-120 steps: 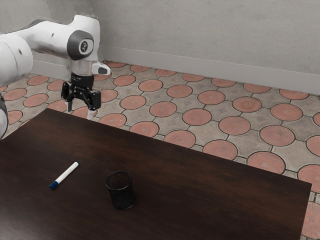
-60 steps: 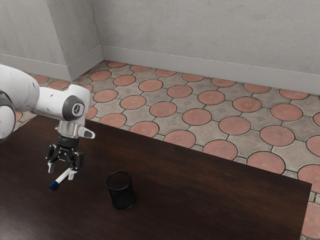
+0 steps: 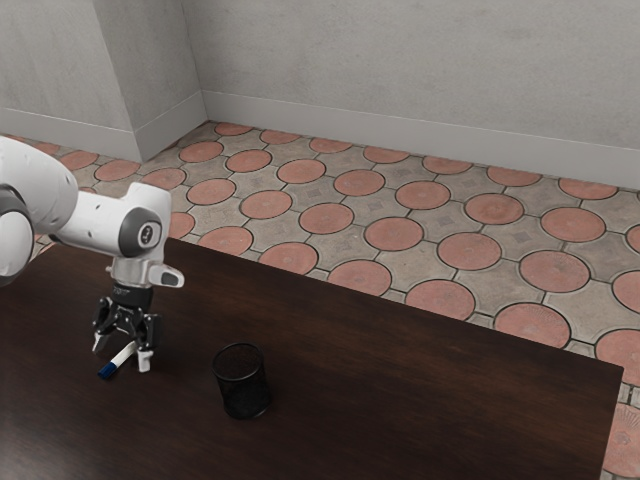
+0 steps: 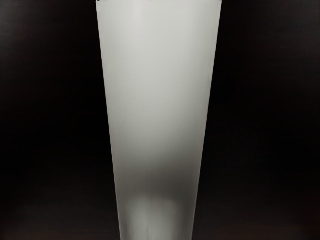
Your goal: Put the marker into the pen holder.
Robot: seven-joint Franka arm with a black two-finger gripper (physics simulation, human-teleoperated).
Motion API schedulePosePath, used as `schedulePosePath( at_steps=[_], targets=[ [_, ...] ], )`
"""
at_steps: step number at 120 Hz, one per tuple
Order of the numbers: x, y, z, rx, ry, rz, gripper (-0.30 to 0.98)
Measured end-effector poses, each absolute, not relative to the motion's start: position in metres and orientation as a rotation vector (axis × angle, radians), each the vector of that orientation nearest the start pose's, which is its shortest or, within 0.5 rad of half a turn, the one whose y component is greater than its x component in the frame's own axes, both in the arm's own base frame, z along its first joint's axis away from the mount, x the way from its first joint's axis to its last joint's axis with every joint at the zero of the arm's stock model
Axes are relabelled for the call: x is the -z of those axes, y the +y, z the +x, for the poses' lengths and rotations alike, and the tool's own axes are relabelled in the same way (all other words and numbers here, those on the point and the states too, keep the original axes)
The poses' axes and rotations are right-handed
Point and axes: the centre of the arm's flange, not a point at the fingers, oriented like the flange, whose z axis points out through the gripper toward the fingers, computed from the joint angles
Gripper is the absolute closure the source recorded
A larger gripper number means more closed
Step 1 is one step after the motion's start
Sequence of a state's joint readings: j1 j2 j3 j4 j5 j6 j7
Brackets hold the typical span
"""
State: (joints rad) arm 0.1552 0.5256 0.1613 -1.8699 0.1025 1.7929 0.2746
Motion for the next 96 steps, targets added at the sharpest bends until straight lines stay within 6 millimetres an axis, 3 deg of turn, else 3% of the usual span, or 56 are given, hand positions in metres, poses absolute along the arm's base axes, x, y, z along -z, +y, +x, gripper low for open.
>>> schedulePosePath(
  at_steps=[25, 37, 52, 59, 67, 96],
  targets=[
    [-0.210, 0.179, 0.539, -0.920, 0.095, -3.017, -0.20],
    [-0.216, 0.179, 0.539, -0.907, 0.105, -3.025, 0.00],
    [-0.218, 0.179, 0.537, -0.906, 0.115, -3.035, 0.04],
    [-0.222, 0.177, 0.538, -0.899, 0.126, -3.035, 0.36],
    [-0.224, 0.177, 0.538, -0.898, 0.133, -3.030, 0.53],
    [-0.220, 0.178, 0.533, -0.923, 0.133, -3.018, 0.66]
  ],
)
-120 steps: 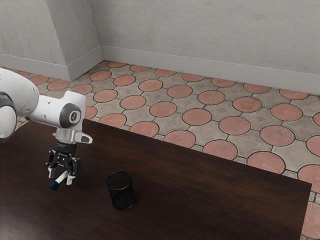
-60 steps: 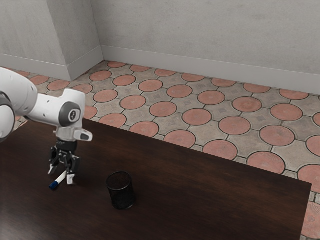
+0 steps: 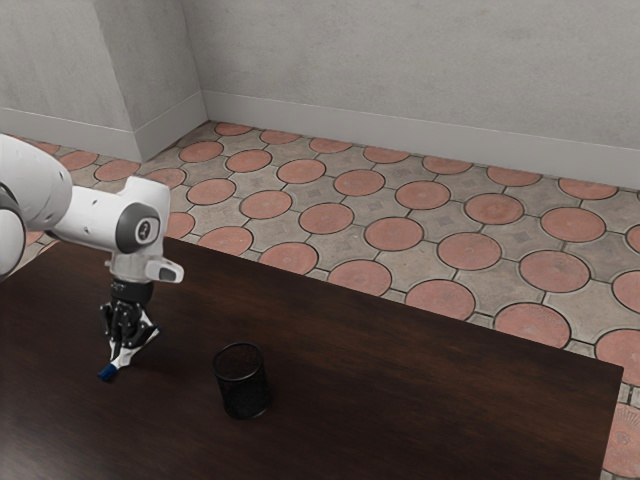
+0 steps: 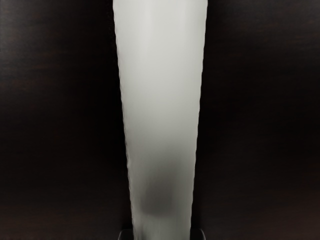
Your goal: Put the marker into the pen holder.
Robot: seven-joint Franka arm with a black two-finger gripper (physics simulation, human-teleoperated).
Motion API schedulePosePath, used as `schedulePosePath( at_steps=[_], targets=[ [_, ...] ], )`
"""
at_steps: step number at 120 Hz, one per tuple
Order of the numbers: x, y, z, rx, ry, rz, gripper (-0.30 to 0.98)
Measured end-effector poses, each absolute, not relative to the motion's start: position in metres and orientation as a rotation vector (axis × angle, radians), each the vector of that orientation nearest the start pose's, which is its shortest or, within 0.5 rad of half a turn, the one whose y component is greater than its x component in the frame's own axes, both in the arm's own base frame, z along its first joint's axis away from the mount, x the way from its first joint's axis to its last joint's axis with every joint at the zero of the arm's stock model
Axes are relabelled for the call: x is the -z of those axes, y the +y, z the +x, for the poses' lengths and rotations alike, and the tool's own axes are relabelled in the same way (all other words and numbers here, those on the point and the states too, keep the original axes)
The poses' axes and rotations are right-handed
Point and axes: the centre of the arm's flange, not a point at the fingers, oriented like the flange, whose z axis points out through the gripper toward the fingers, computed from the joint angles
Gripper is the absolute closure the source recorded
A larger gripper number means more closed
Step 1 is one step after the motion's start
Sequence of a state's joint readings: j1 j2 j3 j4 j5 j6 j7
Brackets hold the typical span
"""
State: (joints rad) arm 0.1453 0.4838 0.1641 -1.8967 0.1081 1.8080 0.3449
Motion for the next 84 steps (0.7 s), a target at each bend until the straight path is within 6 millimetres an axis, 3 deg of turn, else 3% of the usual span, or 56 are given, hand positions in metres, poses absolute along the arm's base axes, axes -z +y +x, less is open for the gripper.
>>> schedulePosePath(
  at_steps=[24, 36, 48, 58, 69, 84],
  targets=[
    [-0.228, 0.175, 0.535, -0.901, 0.133, -3.011, 0.73],
    [-0.252, 0.167, 0.542, -0.851, 0.148, -3.000, 0.76],
    [-0.291, 0.156, 0.561, -0.773, 0.178, -2.974, 0.77],
    [-0.329, 0.136, 0.585, -0.718, 0.219, -2.943, 0.78],
    [-0.369, 0.098, 0.608, -0.694, 0.282, -2.905, 0.79],
    [-0.396, 0.051, 0.615, -0.799, 0.328, -2.853, 0.79]
  ],
)
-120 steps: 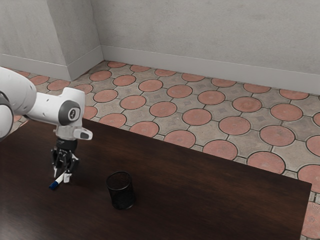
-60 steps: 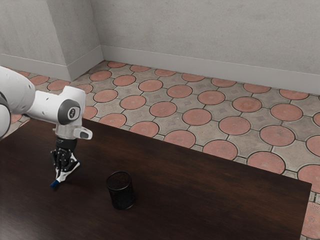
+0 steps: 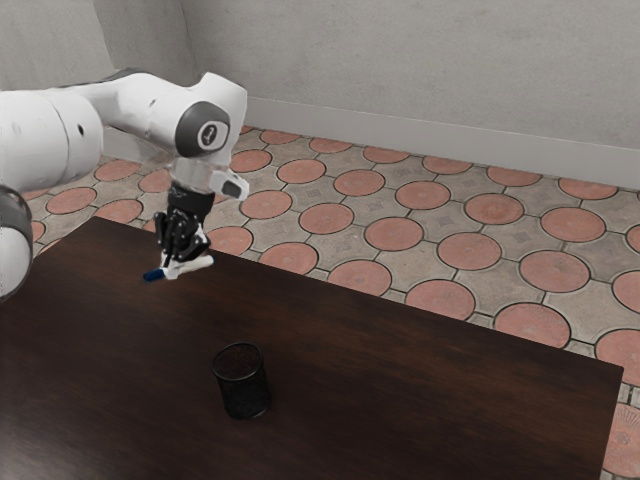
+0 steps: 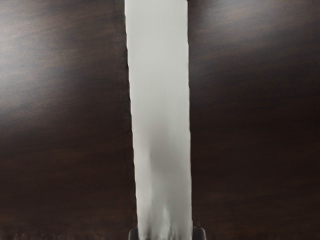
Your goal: Put the marker into the pen holder.
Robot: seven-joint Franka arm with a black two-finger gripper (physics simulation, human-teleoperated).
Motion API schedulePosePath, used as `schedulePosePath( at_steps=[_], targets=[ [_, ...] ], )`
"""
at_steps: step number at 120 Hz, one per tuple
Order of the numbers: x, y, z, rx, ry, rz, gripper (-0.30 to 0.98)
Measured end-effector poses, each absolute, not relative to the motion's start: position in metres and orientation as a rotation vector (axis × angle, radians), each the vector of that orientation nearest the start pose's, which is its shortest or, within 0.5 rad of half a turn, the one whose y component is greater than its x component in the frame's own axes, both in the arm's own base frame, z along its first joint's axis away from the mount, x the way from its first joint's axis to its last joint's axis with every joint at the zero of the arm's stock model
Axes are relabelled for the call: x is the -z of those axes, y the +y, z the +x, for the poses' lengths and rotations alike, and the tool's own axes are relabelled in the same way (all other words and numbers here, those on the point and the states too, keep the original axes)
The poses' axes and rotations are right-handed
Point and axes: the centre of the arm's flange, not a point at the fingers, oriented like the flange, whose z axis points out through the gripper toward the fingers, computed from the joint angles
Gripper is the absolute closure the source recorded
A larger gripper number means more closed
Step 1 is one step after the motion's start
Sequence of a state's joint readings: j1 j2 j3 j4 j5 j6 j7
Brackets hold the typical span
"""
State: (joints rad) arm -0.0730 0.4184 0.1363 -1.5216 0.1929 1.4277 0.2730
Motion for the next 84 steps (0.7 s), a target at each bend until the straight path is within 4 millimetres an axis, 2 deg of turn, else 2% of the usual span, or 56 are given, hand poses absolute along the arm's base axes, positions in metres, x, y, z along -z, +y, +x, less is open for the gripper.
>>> schedulePosePath(
  at_steps=[18, 25, 47, 69, 84],
  targets=[
    [-0.394, -0.012, 0.598, -1.045, 0.383, -2.764, 0.79],
    [-0.392, -0.031, 0.589, -1.141, 0.389, -2.731, 0.79],
    [-0.394, -0.061, 0.560, -1.406, 0.352, -2.664, 0.79],
    [-0.399, -0.108, 0.542, -1.528, 0.399, -2.597, 0.79],
    [-0.382, -0.128, 0.542, -1.594, 0.408, -2.554, 0.79]
  ],
)
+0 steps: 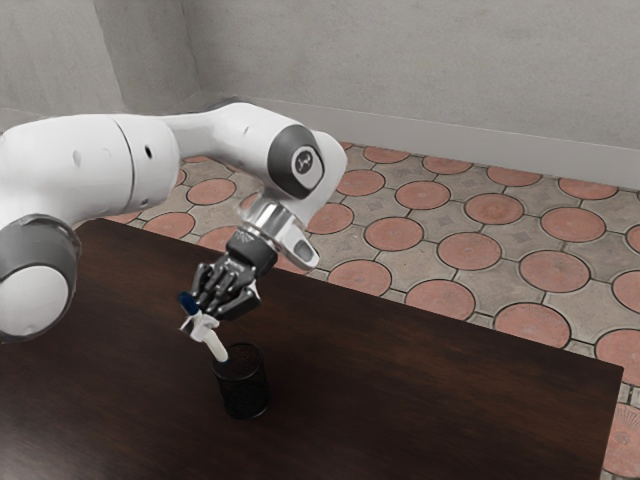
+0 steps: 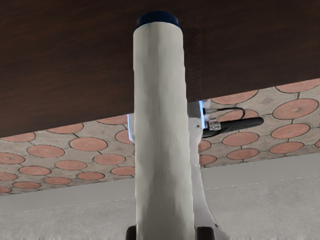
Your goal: Put the marker into the pen holder.
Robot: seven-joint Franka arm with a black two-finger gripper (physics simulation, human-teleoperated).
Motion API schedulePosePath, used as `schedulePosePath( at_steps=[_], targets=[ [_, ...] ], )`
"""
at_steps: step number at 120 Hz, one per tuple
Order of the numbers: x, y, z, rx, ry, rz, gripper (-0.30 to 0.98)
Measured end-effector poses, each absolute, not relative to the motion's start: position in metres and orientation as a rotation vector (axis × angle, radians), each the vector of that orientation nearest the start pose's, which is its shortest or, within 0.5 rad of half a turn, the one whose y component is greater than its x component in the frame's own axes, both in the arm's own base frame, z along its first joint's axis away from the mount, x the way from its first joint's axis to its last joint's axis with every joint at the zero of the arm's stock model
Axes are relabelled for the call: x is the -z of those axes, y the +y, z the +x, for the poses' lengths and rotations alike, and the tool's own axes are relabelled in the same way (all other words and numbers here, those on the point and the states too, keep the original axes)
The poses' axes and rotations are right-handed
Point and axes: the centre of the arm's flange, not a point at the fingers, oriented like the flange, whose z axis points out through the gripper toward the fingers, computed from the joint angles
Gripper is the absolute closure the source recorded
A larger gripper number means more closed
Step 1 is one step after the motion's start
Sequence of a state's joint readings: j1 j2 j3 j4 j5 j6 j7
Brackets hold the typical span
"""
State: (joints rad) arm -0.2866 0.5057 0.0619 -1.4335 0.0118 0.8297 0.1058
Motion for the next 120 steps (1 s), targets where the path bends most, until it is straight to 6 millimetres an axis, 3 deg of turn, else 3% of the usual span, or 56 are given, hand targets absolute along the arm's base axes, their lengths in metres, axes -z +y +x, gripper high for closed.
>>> schedulePosePath(
  at_steps=[20, 48, 80, 120],
  targets=[
    [-0.368, -0.138, 0.543, -1.640, 0.399, -2.519, 0.78],
    [-0.352, -0.127, 0.549, -1.669, 0.336, -2.504, 0.77],
    [-0.352, -0.109, 0.575, -1.581, 0.265, -2.548, 0.77],
    [-0.322, -0.106, 0.583, -1.589, 0.245, -2.528, 0.75]
  ],
)
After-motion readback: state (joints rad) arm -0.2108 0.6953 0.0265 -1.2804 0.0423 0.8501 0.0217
